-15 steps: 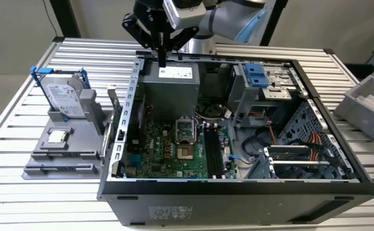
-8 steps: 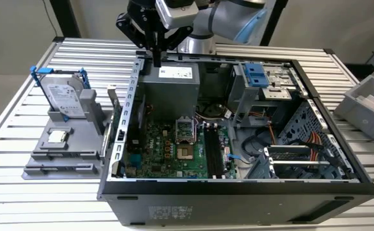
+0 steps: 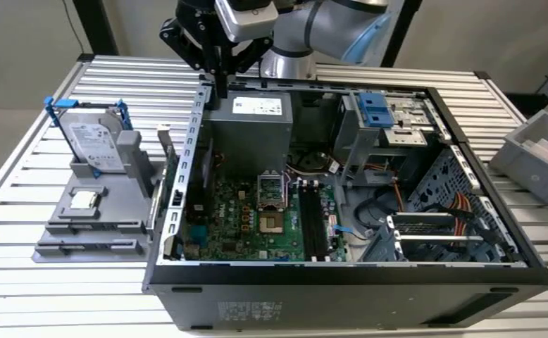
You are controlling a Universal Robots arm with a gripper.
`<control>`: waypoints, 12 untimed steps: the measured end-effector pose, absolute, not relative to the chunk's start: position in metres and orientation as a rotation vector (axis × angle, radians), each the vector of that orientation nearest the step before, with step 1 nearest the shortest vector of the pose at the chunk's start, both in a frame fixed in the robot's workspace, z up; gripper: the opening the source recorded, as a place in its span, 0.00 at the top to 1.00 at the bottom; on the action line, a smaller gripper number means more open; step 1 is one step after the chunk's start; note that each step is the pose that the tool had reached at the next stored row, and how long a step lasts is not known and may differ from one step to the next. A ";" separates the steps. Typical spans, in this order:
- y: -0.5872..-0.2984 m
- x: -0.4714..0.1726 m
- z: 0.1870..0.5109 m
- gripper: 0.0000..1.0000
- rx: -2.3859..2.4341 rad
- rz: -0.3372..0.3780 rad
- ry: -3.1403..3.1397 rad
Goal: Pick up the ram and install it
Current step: 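Reach for the ram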
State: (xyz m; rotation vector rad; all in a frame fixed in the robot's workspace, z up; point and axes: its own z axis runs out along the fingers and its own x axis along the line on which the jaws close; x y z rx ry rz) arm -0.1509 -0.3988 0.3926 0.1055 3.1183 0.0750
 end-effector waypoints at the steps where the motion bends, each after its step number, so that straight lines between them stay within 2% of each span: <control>1: -0.399 -0.152 0.393 1.00 0.105 0.075 3.118; 12: -0.399 -0.166 0.393 1.00 0.104 0.075 3.118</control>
